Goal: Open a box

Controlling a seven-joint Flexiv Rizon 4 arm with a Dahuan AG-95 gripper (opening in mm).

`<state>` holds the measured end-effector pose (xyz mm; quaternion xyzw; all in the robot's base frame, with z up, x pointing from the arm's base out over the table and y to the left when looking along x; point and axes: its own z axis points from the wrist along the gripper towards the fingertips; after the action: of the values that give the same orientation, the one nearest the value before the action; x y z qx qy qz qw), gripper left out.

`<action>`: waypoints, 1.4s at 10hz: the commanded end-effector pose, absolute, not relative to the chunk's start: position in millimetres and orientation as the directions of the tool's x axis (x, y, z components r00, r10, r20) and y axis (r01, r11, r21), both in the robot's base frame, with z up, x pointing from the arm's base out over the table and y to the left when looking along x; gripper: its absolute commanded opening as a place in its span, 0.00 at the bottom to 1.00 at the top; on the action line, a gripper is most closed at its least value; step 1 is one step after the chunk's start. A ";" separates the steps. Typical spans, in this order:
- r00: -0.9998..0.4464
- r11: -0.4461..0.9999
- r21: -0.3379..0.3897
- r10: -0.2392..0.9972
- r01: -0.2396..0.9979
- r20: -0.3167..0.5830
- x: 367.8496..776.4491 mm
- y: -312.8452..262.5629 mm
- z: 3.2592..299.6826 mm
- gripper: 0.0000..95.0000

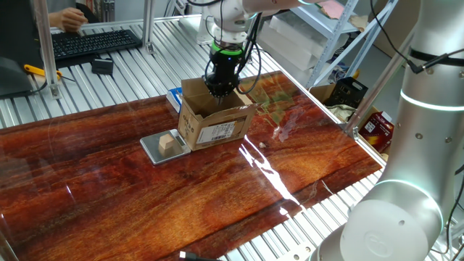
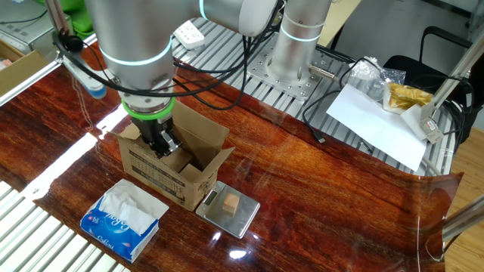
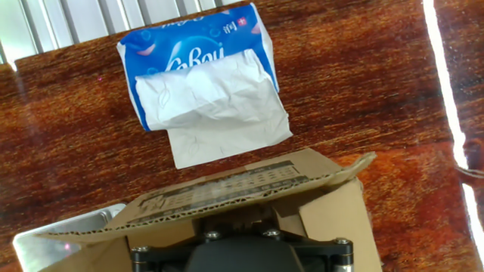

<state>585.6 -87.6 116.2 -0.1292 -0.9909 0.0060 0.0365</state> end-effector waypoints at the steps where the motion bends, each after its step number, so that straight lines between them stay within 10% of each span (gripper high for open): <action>1: -0.967 0.969 -0.021 0.247 0.247 0.056 580.4 -88.1 115.5 0.00; 9: -0.986 0.981 -0.109 0.164 0.159 0.039 576.5 -85.5 115.3 0.00; 14: -0.963 0.964 0.023 0.262 0.264 0.065 576.6 -85.3 114.4 0.00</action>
<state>576.6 -85.8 114.6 -0.1071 -0.9937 0.0232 0.0236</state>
